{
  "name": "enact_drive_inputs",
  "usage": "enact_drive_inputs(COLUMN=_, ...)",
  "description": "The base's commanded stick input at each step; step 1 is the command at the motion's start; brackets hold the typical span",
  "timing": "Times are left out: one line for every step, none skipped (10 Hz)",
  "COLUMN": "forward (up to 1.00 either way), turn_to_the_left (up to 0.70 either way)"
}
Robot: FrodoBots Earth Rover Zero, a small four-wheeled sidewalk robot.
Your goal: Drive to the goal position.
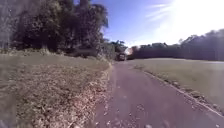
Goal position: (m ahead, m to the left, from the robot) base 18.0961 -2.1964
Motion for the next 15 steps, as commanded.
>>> enact_drive_inputs(forward=0.7, turn_to_the_left=0.0)
enact_drive_inputs(forward=0.7, turn_to_the_left=-0.01)
enact_drive_inputs(forward=0.7, turn_to_the_left=-0.04)
enact_drive_inputs(forward=0.7, turn_to_the_left=-0.2)
enact_drive_inputs(forward=0.7, turn_to_the_left=-0.34)
enact_drive_inputs(forward=0.7, turn_to_the_left=-0.34)
enact_drive_inputs(forward=0.7, turn_to_the_left=-0.34)
enact_drive_inputs(forward=0.7, turn_to_the_left=-0.34)
enact_drive_inputs(forward=0.7, turn_to_the_left=-0.34)
enact_drive_inputs(forward=0.7, turn_to_the_left=-0.34)
enact_drive_inputs(forward=0.7, turn_to_the_left=-0.34)
enact_drive_inputs(forward=0.7, turn_to_the_left=-0.34)
enact_drive_inputs(forward=0.7, turn_to_the_left=-0.34)
enact_drive_inputs(forward=0.7, turn_to_the_left=-0.34)
enact_drive_inputs(forward=0.7, turn_to_the_left=-0.3)
